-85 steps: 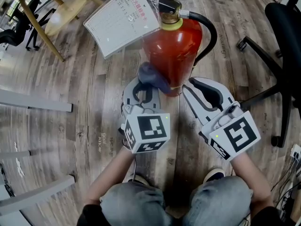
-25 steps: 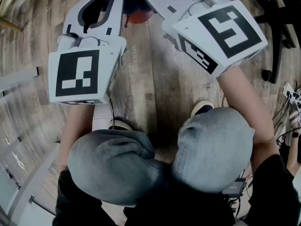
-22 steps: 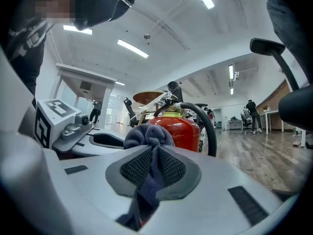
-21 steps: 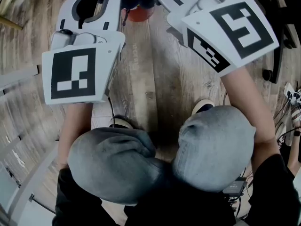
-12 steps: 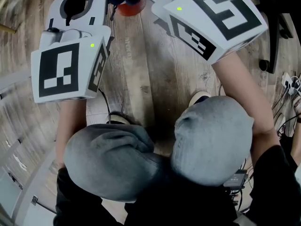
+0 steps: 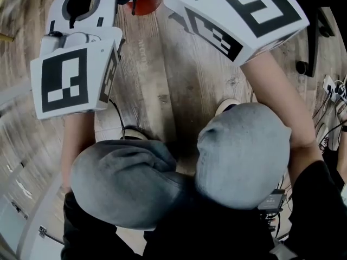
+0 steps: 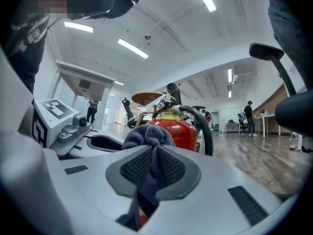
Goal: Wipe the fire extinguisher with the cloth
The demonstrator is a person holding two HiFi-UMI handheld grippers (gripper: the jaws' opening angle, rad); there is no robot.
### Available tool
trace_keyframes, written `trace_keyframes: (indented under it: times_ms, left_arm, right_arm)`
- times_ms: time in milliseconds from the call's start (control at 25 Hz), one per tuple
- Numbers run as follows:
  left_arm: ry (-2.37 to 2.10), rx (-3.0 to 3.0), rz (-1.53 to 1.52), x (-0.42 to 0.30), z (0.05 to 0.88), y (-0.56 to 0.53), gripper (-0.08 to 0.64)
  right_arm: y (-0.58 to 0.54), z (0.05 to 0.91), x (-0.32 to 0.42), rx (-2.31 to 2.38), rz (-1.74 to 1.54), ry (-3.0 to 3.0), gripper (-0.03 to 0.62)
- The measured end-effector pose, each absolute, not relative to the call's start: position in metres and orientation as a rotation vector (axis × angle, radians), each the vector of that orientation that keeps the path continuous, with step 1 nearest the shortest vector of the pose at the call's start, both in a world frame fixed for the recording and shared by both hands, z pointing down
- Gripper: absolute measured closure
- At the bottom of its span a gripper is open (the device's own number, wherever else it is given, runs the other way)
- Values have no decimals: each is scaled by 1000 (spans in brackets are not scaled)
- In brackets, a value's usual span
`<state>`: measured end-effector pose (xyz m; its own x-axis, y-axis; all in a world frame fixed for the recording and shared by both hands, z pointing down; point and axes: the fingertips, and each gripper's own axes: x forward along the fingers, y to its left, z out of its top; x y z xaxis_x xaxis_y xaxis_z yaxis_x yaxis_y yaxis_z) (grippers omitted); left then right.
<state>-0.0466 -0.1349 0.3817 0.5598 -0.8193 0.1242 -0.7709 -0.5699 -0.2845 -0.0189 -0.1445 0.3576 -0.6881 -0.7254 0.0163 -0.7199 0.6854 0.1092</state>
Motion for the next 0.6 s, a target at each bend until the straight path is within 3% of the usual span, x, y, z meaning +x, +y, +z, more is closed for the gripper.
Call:
trace_keyframes:
  times_ms: [160,440,600]
  left_arm:
    - [1338,-2590,-375,-45,392,-146,509]
    - [1375,-2875,-811,-43,523,-130,509]
    - [1329,-2926,-850,-48,548,-117,508]
  right_arm:
    - [-151,361,-26,1188,-195,-2851,543]
    - [-143,507,-25,1043,93,-2616,543]
    - [-163,583,19,1216,375,-2463,545]
